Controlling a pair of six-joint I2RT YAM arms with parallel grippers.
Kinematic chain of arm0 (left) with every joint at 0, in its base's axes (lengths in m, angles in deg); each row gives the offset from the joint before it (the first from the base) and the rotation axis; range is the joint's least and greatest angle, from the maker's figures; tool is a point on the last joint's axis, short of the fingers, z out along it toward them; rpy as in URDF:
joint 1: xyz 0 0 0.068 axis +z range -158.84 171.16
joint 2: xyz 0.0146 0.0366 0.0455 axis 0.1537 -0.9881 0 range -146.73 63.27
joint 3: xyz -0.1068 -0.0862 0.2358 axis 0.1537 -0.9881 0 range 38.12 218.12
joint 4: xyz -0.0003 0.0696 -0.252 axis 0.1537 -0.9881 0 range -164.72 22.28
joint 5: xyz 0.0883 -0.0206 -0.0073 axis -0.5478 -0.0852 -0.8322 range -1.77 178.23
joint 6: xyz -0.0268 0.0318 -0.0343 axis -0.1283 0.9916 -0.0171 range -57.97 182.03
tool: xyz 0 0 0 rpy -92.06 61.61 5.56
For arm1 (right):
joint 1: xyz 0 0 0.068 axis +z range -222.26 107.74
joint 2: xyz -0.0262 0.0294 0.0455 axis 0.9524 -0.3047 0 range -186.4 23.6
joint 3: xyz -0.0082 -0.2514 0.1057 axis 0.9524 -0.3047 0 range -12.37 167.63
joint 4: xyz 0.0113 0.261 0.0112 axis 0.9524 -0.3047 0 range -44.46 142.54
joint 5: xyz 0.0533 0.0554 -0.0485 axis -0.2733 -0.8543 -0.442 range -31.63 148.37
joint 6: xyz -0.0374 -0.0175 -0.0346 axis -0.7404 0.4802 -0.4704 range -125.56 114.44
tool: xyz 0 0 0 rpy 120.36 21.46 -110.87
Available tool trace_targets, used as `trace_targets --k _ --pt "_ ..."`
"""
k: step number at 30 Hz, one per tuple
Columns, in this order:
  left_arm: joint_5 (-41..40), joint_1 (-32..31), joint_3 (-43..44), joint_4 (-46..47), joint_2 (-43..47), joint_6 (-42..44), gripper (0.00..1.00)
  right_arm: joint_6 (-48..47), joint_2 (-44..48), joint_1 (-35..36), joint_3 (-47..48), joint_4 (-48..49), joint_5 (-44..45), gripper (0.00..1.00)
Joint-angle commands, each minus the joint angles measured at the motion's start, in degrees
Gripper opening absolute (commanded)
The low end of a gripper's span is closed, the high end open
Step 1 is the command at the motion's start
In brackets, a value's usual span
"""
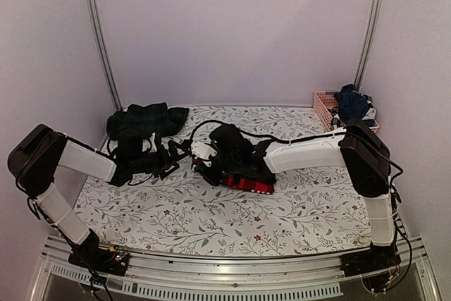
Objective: Fold and stack the mixed laundry pile
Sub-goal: Pick up the item from the center of the board, then pass from the right arm to the left
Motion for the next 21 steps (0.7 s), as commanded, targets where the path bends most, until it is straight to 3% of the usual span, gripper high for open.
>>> trace_targets --k 1,9,21 --pt "2.63 -1.49 1.39 7.38 -4.8 -3.86 1.0 0.51 -1.5 -0.11 2.64 2.35 0.63 0.0" --pt "6.4 -4.28 6.02 8.63 -12.87 -3.62 0.92 -0.71 -2.35 -0.15 4.28 2.97 -1.31 0.01" --pt "11.73 -3.64 9.09 7.23 -16.28 -2.03 0.72 -7.05 -1.8 0.28 2.38 3.66 -5.16 0.02"
